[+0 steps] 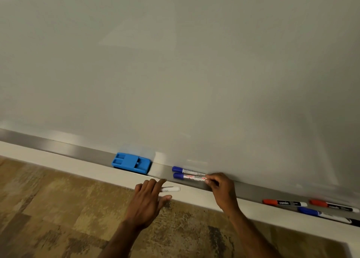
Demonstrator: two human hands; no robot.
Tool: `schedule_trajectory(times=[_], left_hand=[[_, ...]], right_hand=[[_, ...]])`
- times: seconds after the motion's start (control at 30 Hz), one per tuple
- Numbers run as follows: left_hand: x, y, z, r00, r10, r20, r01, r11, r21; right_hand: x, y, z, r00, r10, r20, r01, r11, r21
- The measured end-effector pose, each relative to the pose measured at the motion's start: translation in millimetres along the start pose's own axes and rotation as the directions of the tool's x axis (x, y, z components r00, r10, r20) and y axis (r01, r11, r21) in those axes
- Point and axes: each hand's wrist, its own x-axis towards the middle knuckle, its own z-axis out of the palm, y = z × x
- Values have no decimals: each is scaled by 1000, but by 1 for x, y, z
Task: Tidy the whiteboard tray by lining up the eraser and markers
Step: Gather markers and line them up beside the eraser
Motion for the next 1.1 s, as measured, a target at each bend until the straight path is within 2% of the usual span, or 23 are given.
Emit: schedule_trajectory(times=[0.07, 0.2, 0.3, 0.4, 0.47, 0.57, 0.67, 0.83, 0.97, 1.03, 1.1], left_hand=[[-1, 0, 1, 1000, 8, -19, -8, 1000, -9], [5, 1, 4, 999, 48, -13, -49, 997, -55], [17, 7, 9, 997, 79, 16, -78, 996, -52], [34, 16, 14, 996, 76, 43, -78, 996, 38], [45, 22, 18, 997, 36, 61, -42, 995, 86], [55, 32, 27, 996, 35, 82, -43, 995, 89], [61, 38, 35, 994, 51, 99, -57, 996, 66], [65, 43, 44, 998, 7, 61, -5, 1000, -21], [70, 49, 47, 999, -22, 28, 22, 1000, -1], [71, 49, 46, 999, -42, -28, 41, 999, -28], [71, 44, 42, 985, -132, -112, 119, 986, -120]], right_hand=[[-2, 2, 3, 999, -42, -10, 41, 996, -75], [-3, 5, 12, 981, -182, 62, 193, 935, -296], [-1, 1, 13, 978, -191, 89, 210, 912, -353], [-1, -7, 11, 975, -220, 44, 222, 923, -314], [-5, -16, 8, 986, -168, 4, 166, 970, -176], [-11, -21, 6, 991, -56, 123, 58, 998, -12], [-10, -17, 3, 985, -51, 165, 64, 995, -72], [-4, -11, 4, 979, -10, 206, 47, 983, -175], [-3, -13, 9, 989, 36, 142, -6, 977, -212], [-4, -14, 9, 989, 59, 133, -28, 974, -225], [-5, -14, 9, 987, 72, 141, -39, 973, -227]])
